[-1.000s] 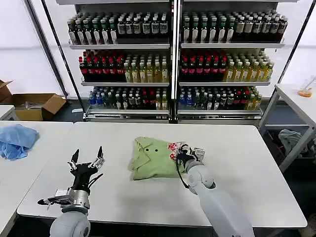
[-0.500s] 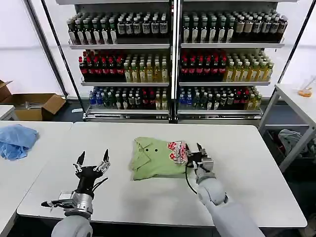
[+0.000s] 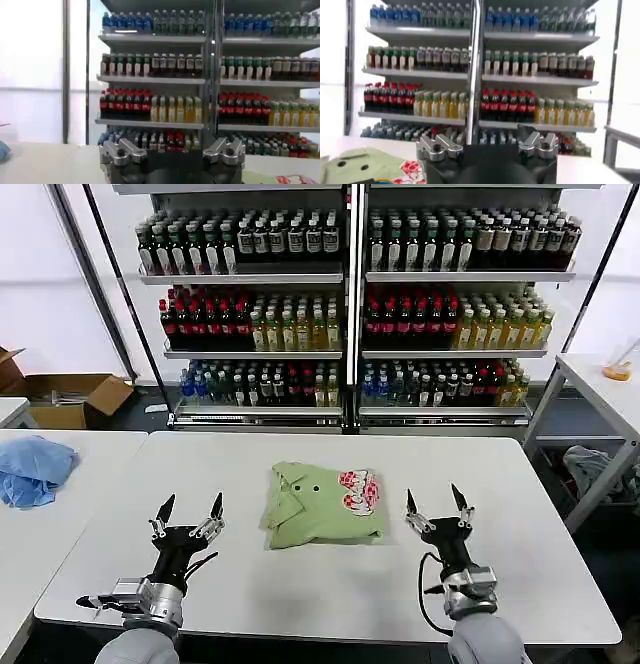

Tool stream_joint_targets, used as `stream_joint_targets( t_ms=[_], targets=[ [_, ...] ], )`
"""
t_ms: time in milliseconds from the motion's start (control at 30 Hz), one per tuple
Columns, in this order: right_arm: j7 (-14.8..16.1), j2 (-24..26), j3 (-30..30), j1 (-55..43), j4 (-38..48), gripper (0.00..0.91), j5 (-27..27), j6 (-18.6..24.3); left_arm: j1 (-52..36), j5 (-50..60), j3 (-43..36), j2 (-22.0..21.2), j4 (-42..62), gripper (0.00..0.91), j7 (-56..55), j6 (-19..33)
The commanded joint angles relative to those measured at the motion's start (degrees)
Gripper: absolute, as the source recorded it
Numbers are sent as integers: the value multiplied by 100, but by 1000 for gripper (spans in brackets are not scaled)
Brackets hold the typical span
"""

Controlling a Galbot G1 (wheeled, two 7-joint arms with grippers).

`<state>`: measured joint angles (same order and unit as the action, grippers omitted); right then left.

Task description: Fold and organize the clothes.

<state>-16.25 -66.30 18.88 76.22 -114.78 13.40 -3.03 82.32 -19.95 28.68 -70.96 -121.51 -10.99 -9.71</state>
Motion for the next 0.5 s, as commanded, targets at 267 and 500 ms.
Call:
stream_joint_targets(
  t_ms=[267,500],
  targets=[
    [-207,-28,684,1397,-1157,907,-533,420,545,-41,307,4,-412,907,306,-205],
    [-308,52,733,1424,-1306,907,-617,367,668,-34,379,-115,-610,907,415,-276]
  ],
)
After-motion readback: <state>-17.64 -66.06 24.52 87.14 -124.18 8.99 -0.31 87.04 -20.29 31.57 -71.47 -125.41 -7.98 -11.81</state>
